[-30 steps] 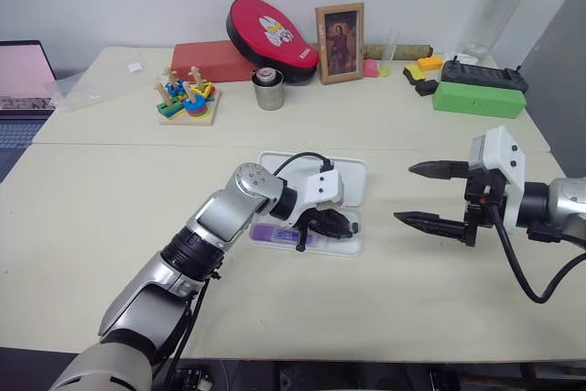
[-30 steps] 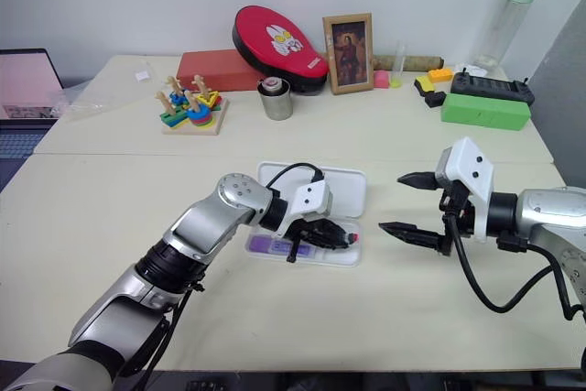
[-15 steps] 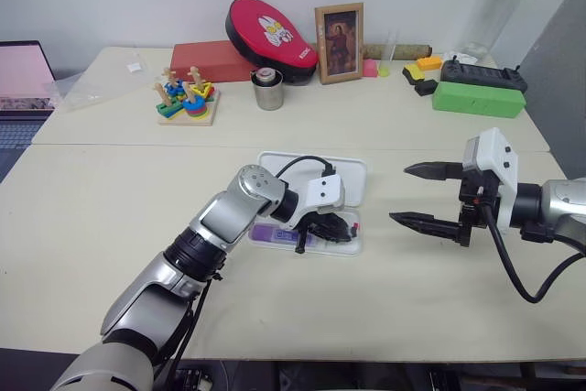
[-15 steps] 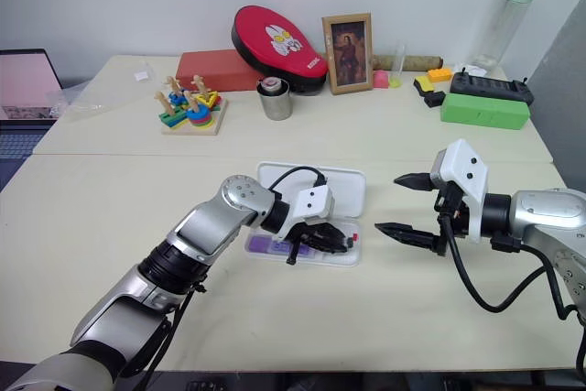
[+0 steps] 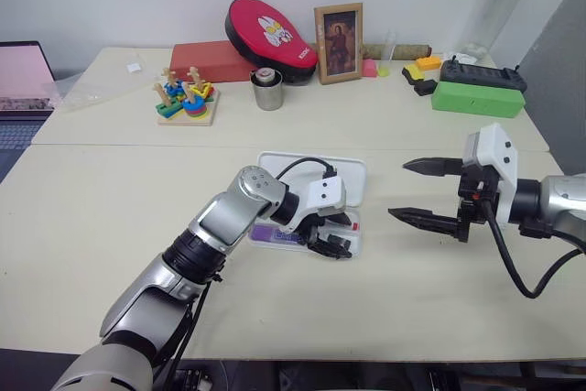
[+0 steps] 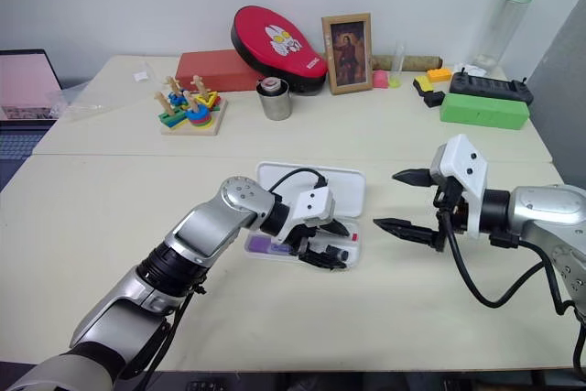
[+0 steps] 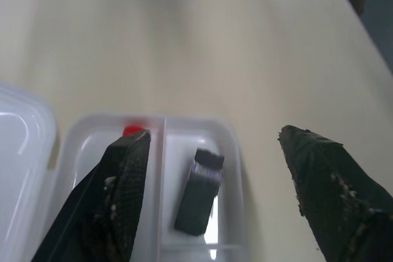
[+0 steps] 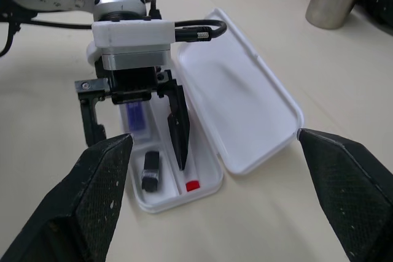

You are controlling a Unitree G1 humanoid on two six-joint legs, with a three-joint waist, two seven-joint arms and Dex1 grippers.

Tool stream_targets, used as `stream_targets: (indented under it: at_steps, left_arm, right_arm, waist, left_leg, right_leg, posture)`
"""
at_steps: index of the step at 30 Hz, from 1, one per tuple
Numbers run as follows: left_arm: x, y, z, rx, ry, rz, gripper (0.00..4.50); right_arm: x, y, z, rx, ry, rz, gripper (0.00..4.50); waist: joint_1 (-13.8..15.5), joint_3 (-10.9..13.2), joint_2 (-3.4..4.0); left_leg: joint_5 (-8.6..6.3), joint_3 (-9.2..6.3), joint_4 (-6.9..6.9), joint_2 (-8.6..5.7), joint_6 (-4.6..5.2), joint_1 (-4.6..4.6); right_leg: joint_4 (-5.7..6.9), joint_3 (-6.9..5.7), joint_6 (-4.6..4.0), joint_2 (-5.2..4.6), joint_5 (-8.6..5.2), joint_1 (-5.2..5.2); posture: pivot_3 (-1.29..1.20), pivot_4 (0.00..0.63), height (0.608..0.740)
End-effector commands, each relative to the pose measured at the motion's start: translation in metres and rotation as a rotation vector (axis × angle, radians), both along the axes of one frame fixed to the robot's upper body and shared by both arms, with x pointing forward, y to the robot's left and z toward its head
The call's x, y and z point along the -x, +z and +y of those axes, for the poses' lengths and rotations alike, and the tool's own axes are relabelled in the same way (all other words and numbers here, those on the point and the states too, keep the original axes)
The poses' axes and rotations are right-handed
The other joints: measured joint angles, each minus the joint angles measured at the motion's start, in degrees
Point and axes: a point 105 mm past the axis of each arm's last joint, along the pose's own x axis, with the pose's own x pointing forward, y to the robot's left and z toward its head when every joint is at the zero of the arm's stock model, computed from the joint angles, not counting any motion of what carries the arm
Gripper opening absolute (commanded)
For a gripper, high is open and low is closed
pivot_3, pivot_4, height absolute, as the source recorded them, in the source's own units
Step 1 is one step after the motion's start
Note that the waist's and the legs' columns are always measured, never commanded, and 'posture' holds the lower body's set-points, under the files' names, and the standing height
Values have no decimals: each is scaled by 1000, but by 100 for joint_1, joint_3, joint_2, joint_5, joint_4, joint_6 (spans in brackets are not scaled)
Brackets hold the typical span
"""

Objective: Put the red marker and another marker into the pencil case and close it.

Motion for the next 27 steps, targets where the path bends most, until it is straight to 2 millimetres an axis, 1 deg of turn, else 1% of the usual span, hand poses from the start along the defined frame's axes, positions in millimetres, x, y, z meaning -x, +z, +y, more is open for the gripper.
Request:
stream_targets:
  at_steps: [1,3,5,7,9,11,13,15,16,19,21,22,23,25,27]
  left_arm:
    - [-11,49,17,241,165,-28,4473]
    - [-13,66,41,354,293,-22,4473]
    - [-9,79,64,452,405,-26,4473]
    - [-3,82,86,495,504,-38,4473]
    - [2,82,104,509,599,-49,4473]
    - [8,81,115,517,655,-58,4473]
    - [15,82,126,533,703,-74,4500]
    - [19,86,133,551,741,-102,4500]
    - [21,88,136,552,756,-114,4500]
    - [26,88,143,539,790,-125,4500]
    - [28,87,148,522,815,-141,4500]
    - [29,87,149,516,823,-145,4500]
    - [29,86,151,508,833,-151,4500]
    - [29,85,154,488,848,-154,4500]
    - [30,83,155,472,851,-153,4500]
  right_arm:
    - [-9,18,11,-37,35,-78,4500]
    - [-24,27,19,-78,36,-99,4500]
    - [-42,33,27,-120,8,-108,4500]
    - [-59,33,34,-141,-29,-99,4500]
    - [-71,29,41,-145,-50,-83,4500]
    - [-78,26,48,-148,-49,-70,4500]
    - [-91,20,55,-145,-88,-49,4133]
    - [-103,14,60,-137,-127,-30,3954]
    - [-110,9,61,-118,-152,-21,3633]
    - [-124,-2,65,-68,-195,-10,2973]
    - [-130,-6,67,-44,-211,-9,2449]
    - [-132,-8,68,-32,-215,-10,2310]
    - [-134,-10,69,-21,-221,-11,1973]
    - [-136,-16,71,16,-219,-20,1539]
    - [-135,-21,75,41,-201,-18,931]
  waist:
    - [-21,0,0]
    - [-72,-2,4]
    - [-155,-3,6]
    - [-175,-3,6]
    - [-169,-3,5]
    - [-133,-4,5]
    - [-103,-4,5]
    - [-127,-4,4]
    - [-115,-4,4]
    - [-119,-4,4]
    - [-137,-4,5]
    - [-140,-4,5]
    - [-143,-4,5]
    - [-144,-4,5]
    - [-153,-4,5]
  left_leg:
    - [0,-1,0,0,0,0]
    - [0,1,1,2,0,6]
    - [1,0,-2,2,-1,8]
    - [3,0,-4,3,-5,10]
    - [7,-3,-4,2,-13,8]
    - [9,-3,-4,2,-17,7]
    - [10,-5,-5,2,-18,6]
    - [11,-4,-2,1,-19,6]
    - [11,-4,-1,1,-19,6]
    - [11,-6,0,1,-20,8]
    - [11,-5,0,1,-20,7]
    - [11,-5,-1,1,-20,7]
    - [11,-5,-3,1,-20,7]
    - [11,-4,-6,1,-20,7]
    - [11,-4,-7,1,-19,7]
  right_leg:
    - [0,-1,0,0,0,2]
    - [1,2,0,0,0,1]
    - [2,1,0,0,0,2]
    - [0,4,0,0,0,2]
    - [0,0,-1,0,0,3]
    - [0,1,-1,0,1,2]
    - [-2,-1,-1,0,1,2]
    - [2,1,-1,-1,2,2]
    - [4,1,-2,-1,2,0]
    - [9,0,-2,0,2,1]
    - [7,2,-2,0,2,0]
    - [7,1,-2,0,2,0]
    - [7,1,-3,0,2,-3]
    - [6,1,-2,0,2,-4]
    - [7,2,-3,0,2,-5]
  posture:
    - [0,150,740]
    - [0,150,740]
    - [0,150,740]
    - [0,150,740]
    - [0,150,740]
    - [0,150,740]
    - [0,150,740]
    - [0,150,740]
    - [0,150,740]
    - [0,150,740]
    - [0,150,740]
    - [0,150,740]
    - [0,150,740]
    - [0,150,740]
    - [0,150,740]
